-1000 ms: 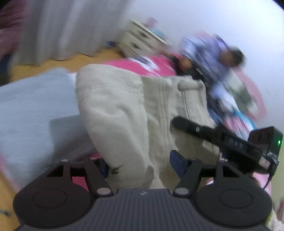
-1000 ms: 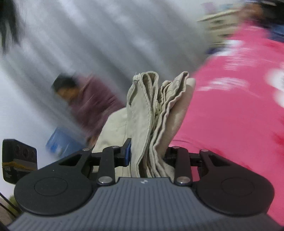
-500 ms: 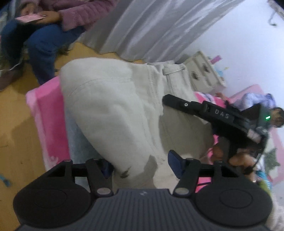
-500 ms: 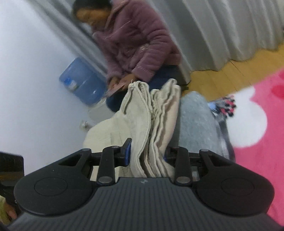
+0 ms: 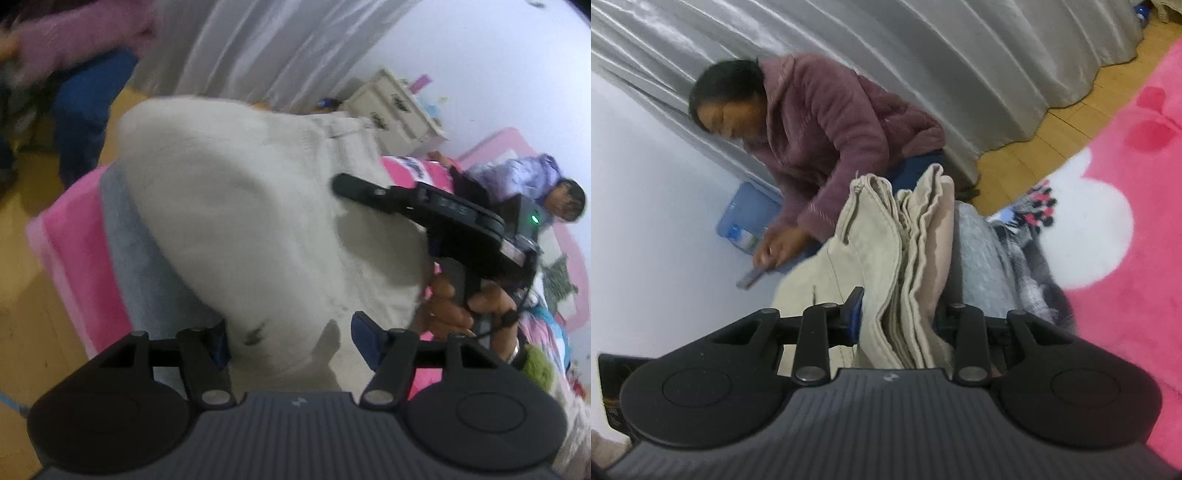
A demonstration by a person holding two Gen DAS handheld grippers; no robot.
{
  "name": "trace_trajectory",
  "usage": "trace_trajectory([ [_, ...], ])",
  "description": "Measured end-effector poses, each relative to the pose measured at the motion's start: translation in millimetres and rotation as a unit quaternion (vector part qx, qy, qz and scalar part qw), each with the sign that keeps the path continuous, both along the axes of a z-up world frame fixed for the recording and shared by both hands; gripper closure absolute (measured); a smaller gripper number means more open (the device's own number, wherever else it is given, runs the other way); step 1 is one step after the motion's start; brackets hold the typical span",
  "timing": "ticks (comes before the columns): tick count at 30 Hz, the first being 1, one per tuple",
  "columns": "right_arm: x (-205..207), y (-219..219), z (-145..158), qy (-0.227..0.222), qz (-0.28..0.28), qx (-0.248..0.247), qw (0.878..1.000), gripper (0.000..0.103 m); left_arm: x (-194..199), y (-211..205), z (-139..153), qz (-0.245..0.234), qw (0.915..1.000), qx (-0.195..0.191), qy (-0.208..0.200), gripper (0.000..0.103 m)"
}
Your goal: Fold clothes
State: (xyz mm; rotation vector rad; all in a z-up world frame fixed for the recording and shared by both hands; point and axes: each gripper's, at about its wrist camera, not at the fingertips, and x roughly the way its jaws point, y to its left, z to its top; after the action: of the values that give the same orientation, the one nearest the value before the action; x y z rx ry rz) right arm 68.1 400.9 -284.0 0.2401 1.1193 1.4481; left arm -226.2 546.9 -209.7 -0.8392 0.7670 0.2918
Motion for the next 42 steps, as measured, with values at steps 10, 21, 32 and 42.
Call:
trace_trajectory([
  [10, 5.7, -8.6, 0.5, 0.001, 0.009, -0.037, 0.999, 0.060, 3.3, 7.7, -14.1, -0.018, 0.9988, -0.035, 0.028, 0.035],
  [21, -18.7, -43.9, 93.3, -0.194, -0.026, 0.013, 0.980, 0.057, -17.6, 43.2, 65.0, -0.019, 0.9911, 0.130, 0.020, 0.030],
  [32, -69.7, 69.3, 28.4, -0.426, 0.073, -0.082, 0.898, 0.072, 43.3, 33.7, 26.5, -0.089, 0.9694, 0.227, 0.031, 0.027],
  [42, -68.3, 27.6, 64.4, -0.406, 0.042, -0.095, 0.908, 0.072, 46.1, 37.9, 7.5, -0.091, 0.9672, 0.235, 0.028, 0.027],
])
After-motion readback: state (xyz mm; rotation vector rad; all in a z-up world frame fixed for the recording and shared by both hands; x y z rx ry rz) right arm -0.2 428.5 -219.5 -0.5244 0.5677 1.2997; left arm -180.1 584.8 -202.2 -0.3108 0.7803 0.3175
